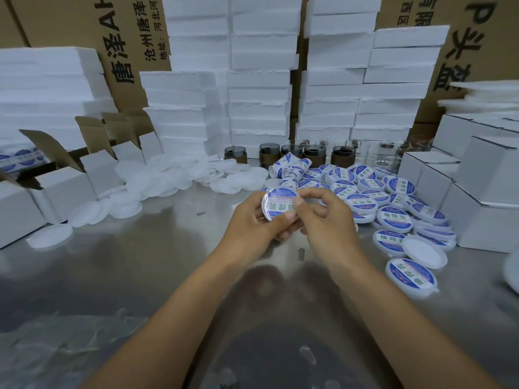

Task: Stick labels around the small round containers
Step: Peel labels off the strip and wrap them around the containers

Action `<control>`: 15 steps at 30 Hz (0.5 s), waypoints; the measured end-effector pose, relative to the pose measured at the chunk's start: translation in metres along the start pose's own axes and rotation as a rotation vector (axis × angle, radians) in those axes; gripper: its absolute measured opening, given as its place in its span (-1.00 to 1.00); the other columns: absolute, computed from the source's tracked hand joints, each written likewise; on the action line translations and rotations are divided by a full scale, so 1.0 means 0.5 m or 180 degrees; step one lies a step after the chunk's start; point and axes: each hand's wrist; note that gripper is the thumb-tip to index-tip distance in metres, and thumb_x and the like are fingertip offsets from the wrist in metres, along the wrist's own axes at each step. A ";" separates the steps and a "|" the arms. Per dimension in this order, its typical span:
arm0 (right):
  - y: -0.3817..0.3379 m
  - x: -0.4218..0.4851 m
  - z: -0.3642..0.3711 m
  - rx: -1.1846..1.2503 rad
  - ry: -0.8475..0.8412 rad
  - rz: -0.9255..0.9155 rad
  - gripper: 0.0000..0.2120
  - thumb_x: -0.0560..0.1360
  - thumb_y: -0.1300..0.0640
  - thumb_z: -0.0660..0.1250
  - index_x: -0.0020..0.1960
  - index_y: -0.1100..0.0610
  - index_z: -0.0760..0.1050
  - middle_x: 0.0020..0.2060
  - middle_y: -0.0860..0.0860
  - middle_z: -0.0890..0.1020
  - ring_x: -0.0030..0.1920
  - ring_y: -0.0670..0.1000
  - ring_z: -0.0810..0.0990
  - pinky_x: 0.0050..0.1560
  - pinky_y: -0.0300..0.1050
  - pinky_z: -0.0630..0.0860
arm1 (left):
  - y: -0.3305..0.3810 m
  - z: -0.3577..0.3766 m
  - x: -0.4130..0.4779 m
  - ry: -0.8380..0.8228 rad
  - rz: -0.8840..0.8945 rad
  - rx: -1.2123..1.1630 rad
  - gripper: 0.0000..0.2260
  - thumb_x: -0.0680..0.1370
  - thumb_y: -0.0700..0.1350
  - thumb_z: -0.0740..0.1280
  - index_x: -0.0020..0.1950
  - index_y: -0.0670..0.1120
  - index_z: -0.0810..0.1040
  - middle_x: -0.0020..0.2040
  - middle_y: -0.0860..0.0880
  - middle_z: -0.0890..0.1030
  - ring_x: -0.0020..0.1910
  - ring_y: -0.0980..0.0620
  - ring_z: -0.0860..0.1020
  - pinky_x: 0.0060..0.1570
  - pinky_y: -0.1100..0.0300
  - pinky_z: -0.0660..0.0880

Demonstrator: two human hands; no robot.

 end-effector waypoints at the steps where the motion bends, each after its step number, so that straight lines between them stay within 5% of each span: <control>1: 0.001 0.001 -0.001 -0.0023 -0.0024 -0.0015 -0.93 0.53 0.13 0.29 -0.11 -0.02 0.46 -0.51 -0.14 0.60 -0.51 -0.17 0.52 -0.59 -0.30 0.41 | 0.001 0.000 0.000 0.0030 -0.0029 -0.0025 -0.84 0.50 -0.26 0.37 0.06 -0.15 0.53 -0.36 0.06 0.63 -0.49 0.15 0.50 -0.40 0.33 0.49; 6: 0.005 0.003 -0.004 0.0033 0.0049 -0.0219 -0.89 0.52 0.15 0.30 -0.14 -0.03 0.47 -0.44 -0.06 0.65 -0.48 -0.07 0.56 -0.51 -0.31 0.44 | 0.003 0.001 0.003 0.0093 -0.0171 -0.0258 -0.84 0.59 -0.14 0.23 0.09 -0.17 0.53 -0.29 -0.09 0.63 -0.44 0.06 0.53 -0.32 0.28 0.55; 9: 0.012 0.001 0.002 -0.0054 -0.0129 -0.0384 -0.84 0.50 0.15 0.33 -0.08 -0.11 0.46 -0.36 0.12 0.65 -0.38 0.09 0.61 -0.33 -0.07 0.54 | 0.003 -0.006 0.005 0.0178 -0.0152 -0.0339 -0.81 0.60 -0.15 0.23 0.14 -0.21 0.52 -0.33 -0.07 0.63 -0.46 0.07 0.54 -0.31 0.25 0.58; 11: 0.015 0.001 0.004 -0.0082 -0.0181 -0.0419 -0.78 0.49 0.18 0.34 -0.05 -0.14 0.45 -0.35 0.14 0.65 -0.37 0.03 0.62 -0.23 0.04 0.56 | 0.001 -0.008 0.005 0.0191 -0.0147 -0.0362 -0.80 0.59 -0.15 0.24 0.14 -0.20 0.52 -0.35 -0.05 0.63 -0.45 0.08 0.55 -0.31 0.24 0.58; 15: 0.017 0.005 -0.002 -0.0068 -0.0114 -0.0443 -0.78 0.50 0.19 0.33 -0.03 -0.14 0.45 -0.41 0.06 0.64 -0.41 -0.07 0.60 -0.29 -0.12 0.55 | -0.002 -0.006 0.006 0.0185 -0.0197 -0.0357 -0.82 0.57 -0.08 0.28 0.08 -0.14 0.54 -0.29 -0.05 0.66 -0.37 0.04 0.61 -0.29 0.26 0.57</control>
Point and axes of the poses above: each hand's wrist, its own x-axis towards the middle knuckle, its own z-axis out of the palm, y = z × x
